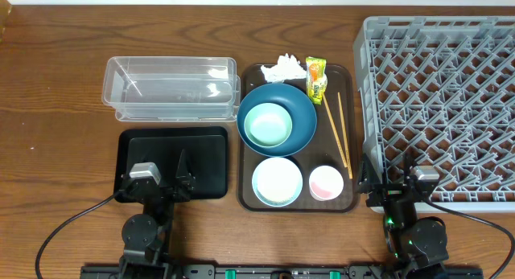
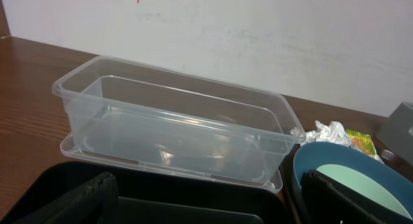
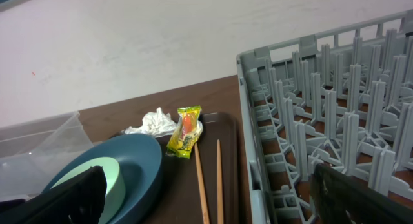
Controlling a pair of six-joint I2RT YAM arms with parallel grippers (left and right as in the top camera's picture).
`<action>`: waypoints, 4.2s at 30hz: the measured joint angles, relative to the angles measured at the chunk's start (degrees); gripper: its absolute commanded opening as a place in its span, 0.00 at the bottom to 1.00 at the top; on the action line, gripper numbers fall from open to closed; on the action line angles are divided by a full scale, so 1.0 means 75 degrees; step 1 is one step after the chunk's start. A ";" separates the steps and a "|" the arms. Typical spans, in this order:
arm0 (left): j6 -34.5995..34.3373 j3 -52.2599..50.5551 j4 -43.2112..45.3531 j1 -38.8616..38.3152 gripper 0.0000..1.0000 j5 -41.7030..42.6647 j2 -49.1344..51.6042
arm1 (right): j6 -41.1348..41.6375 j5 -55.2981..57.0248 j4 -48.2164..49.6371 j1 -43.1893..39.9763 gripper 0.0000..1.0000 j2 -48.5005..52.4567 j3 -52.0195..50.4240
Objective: Sort waste into correct bins and load items into the dishwasher rack
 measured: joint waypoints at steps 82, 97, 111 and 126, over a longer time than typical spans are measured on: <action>0.0289 0.0015 0.0035 -0.0356 0.93 -0.0790 0.0128 | 0.0015 -0.0041 -0.0003 0.0000 0.99 0.0003 0.0000; -0.0813 0.0198 0.1309 -0.0356 0.93 0.1125 0.0213 | 0.0393 -0.1498 -0.0737 0.0000 0.99 0.0134 0.0831; -0.1003 0.7146 -0.4281 -0.0361 0.93 0.3433 0.5837 | -0.1008 -0.1839 -0.5251 0.0000 0.99 0.5834 0.7073; -0.0994 1.0363 -0.5645 -0.0822 0.93 0.7140 0.9623 | -0.1288 -0.3920 -0.6889 -0.0711 0.99 1.0083 1.0282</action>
